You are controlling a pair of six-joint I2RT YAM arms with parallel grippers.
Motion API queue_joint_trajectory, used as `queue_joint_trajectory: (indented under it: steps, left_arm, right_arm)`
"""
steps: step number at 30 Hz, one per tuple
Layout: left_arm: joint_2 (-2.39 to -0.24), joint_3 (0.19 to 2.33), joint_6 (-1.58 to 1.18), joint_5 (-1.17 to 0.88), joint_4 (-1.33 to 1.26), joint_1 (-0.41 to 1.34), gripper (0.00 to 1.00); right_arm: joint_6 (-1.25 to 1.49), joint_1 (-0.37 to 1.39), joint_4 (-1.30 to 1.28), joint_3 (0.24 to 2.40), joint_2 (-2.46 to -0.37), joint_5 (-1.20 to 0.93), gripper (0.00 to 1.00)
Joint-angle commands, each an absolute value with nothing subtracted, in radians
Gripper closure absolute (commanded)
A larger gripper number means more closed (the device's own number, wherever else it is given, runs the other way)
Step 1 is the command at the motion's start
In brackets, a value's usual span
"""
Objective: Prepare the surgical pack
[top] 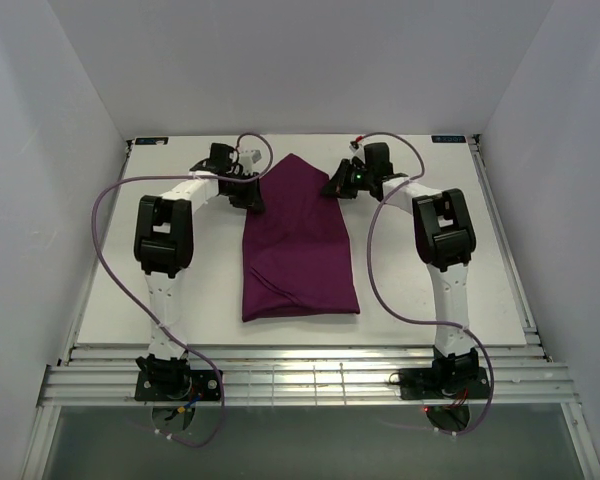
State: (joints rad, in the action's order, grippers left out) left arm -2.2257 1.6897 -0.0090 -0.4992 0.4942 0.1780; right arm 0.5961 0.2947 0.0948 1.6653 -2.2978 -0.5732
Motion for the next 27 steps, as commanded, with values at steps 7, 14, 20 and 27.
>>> queue_joint_trajectory:
  steps: [7, 14, 20, 27]
  left_arm:
    - [-2.284, 1.744, -0.074, -0.376, 0.488, 0.153, 0.64]
    - [-2.283, 1.701, -0.083, -0.396, 0.489, 0.15, 0.64]
    - [-2.289, 1.779, -0.058, -0.382, 0.508, 0.15, 0.64]
    - [-2.231, 1.792, -0.063, -0.4, 0.502, 0.15, 0.64]
  right_arm:
    - [0.767, 0.285, 0.083, 1.69, -2.368, -0.413, 0.92]
    - [0.775, 0.273, 0.092, 1.724, -2.405, -0.503, 0.92]
    - [0.785, 0.258, 0.098, 1.736, -2.401, -0.476, 0.92]
    - [0.847, 0.253, 0.103, 1.779, -2.404, -0.531, 0.92]
